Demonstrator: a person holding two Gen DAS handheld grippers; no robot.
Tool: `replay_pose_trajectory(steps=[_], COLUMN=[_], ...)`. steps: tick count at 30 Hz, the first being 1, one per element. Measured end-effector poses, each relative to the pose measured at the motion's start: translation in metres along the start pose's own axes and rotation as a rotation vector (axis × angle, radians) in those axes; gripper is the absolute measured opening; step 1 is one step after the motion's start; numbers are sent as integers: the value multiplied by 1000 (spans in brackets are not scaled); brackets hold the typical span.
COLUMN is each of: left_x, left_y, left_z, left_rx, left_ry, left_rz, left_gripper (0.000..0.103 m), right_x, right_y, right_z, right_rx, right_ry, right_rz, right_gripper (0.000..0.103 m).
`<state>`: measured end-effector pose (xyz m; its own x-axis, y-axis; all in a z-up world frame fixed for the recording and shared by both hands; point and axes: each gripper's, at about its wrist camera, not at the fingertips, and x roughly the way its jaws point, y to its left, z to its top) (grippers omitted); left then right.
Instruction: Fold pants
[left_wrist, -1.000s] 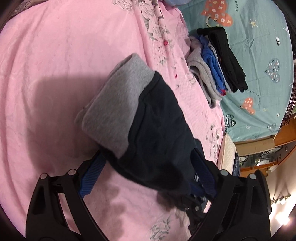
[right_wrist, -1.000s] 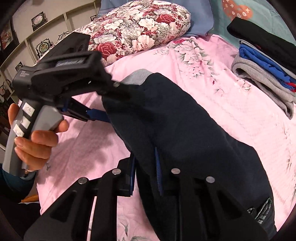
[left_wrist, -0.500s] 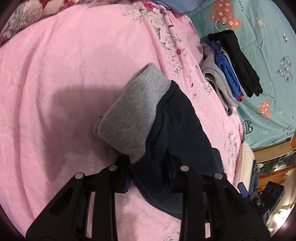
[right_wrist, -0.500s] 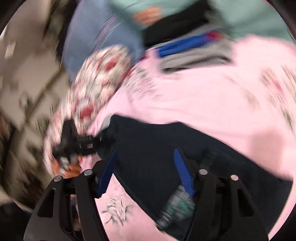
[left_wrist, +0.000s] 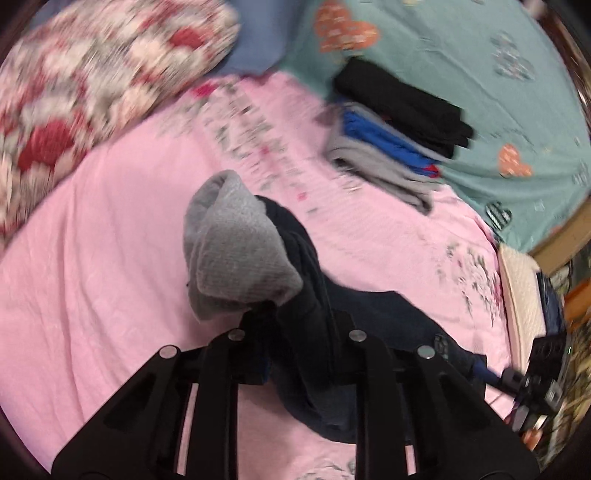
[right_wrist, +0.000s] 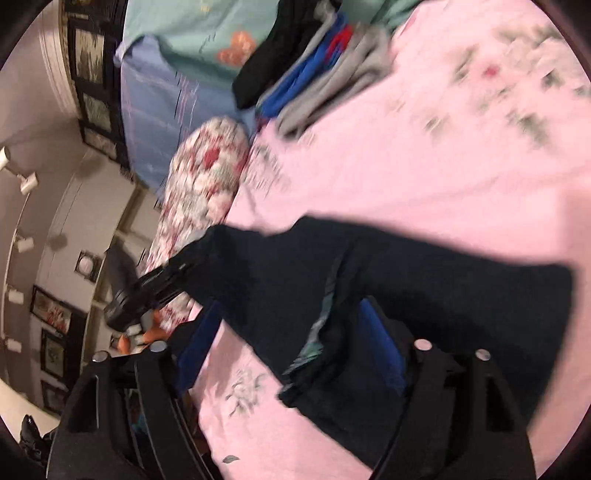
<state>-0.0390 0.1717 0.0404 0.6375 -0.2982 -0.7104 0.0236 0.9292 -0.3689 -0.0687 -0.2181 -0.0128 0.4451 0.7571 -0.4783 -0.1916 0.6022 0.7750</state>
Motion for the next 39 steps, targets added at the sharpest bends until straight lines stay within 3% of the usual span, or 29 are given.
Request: replay_pose_trajectory(steps=[4, 8, 13, 18, 19, 20, 21, 23, 26, 30, 33, 34, 36, 37, 39], left_x=[-16, -19, -4, 30, 37, 39, 40, 31, 15, 14, 23, 26, 33, 37, 46], left_y=[-78, -159, -243, -273, -276, -276, -278, -280, -288, -266, -232, -222, -202, -194, -183], left_z=[-7, -36, -102, -152, -159, -161, -165, -168, -169, -148, -132, -129, -125, -126, -131], left_rx=[219, 457, 730, 854, 867, 869, 870, 855, 865, 757, 641, 609, 552, 537, 535], left_ry=[-40, -27, 70, 182, 200, 211, 239, 254, 224, 264, 304, 316, 341, 355, 386], left_rz=[-37, -90, -156, -136, -128, -138, -179, -270, -322, -365, -361, -357, -341, -326, -278], left_gripper=[20, 20, 19, 20, 23, 37, 67, 91, 91, 91, 91, 91, 91, 91, 91], right_x=[-54, -84, -95, -113, -114, -115, -116, -116, -116, -122, -119, -113, -102, -92, -75], right_y=[-44, -91, -126, -122, -121, -121, -121, -119, -114, -94, -66, -56, -41, -36, -36], right_z=[5, -9, -19, -24, -24, -25, -25, -25, -25, -25, -27, -28, -30, -32, -35], right_rx=[89, 228, 355, 318, 318, 319, 319, 308, 279, 179, 107, 95, 77, 65, 52], right_ry=[-119, -197, -237, -282, -284, -284, -284, -285, -287, -302, -258, -227, -176, -135, -72], right_rz=[-31, 15, 83, 89, 95, 101, 109, 117, 108, 113, 258, 312, 338, 320, 119], right_gripper=[81, 82, 82, 82, 84, 84, 84, 84, 84, 84, 86, 92, 95, 95, 94])
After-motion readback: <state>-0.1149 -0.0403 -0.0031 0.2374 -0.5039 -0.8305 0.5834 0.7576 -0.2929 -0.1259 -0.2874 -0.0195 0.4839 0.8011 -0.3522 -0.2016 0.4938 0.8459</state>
